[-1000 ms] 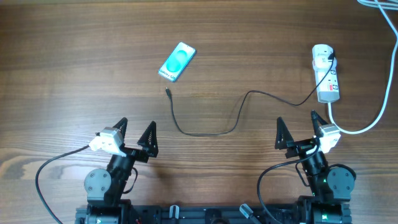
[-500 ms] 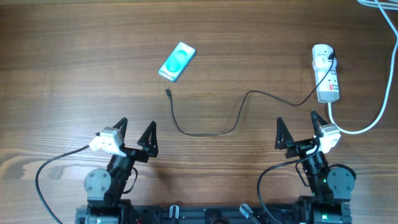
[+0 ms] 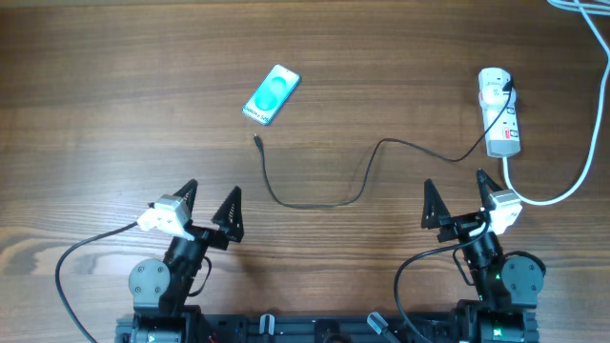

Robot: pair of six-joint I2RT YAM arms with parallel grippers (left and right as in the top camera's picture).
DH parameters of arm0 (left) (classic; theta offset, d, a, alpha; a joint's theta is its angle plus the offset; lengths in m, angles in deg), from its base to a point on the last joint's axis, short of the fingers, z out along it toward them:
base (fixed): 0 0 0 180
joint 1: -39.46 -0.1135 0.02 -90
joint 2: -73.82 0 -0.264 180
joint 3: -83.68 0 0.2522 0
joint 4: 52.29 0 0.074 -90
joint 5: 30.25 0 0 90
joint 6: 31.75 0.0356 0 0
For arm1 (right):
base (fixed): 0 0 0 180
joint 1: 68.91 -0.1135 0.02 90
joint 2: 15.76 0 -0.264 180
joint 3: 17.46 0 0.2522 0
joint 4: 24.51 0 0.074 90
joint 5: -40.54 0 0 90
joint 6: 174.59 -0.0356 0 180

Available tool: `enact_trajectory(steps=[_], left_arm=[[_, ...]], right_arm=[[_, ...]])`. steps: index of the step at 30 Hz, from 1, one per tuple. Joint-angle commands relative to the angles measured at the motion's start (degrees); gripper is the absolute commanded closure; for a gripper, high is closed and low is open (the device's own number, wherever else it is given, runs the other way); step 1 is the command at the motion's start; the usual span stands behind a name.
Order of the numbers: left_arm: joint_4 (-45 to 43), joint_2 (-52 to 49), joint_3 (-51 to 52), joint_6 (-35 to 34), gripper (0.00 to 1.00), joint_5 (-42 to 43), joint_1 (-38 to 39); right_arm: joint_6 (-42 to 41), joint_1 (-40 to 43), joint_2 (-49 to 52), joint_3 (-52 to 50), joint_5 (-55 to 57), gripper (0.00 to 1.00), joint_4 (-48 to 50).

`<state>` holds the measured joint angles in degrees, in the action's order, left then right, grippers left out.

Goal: Plug charger to phone and switch on socket

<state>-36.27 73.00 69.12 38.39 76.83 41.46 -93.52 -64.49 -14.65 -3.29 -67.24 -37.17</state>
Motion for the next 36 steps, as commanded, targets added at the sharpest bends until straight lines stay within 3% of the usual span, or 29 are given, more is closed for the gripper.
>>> enact_trajectory(steps=[1, 6, 9, 19, 22, 27, 36], left_arm=[[-0.8, -2.1, 0.5, 0.3, 0.0, 5.8, 0.4], [-4.9, -8.9, -1.3, 0.4, 0.0, 8.6, 0.4], [-4.9, -15.5, -5.7, 4.6, 0.0, 8.7, 0.4], [-2.0, -48.5, -28.9, 9.2, 0.0, 10.5, 1.1], [1.9, -56.9, -36.9, 9.7, 0.0, 10.6, 2.4], [18.8, -75.2, -58.9, 13.7, 0.0, 7.3, 5.9], [38.5, -92.1, -80.4, 21.3, 0.0, -0.9, 8.6]], right_arm=[[-0.1, -0.1, -0.8, -0.1, -0.1, 0.0, 0.3], [-0.1, -0.1, -0.8, -0.1, -0.1, 0.0, 0.3], [-0.1, -0.1, -0.8, -0.1, -0.1, 0.0, 0.3], [-0.1, -0.1, -0.8, -0.1, -0.1, 0.0, 0.3], [-0.1, -0.1, -0.8, -0.1, -0.1, 0.0, 0.3], [-0.1, -0.1, -0.8, -0.1, -0.1, 0.0, 0.3], [-0.1, -0.1, -0.8, -0.1, -0.1, 0.0, 0.3]])
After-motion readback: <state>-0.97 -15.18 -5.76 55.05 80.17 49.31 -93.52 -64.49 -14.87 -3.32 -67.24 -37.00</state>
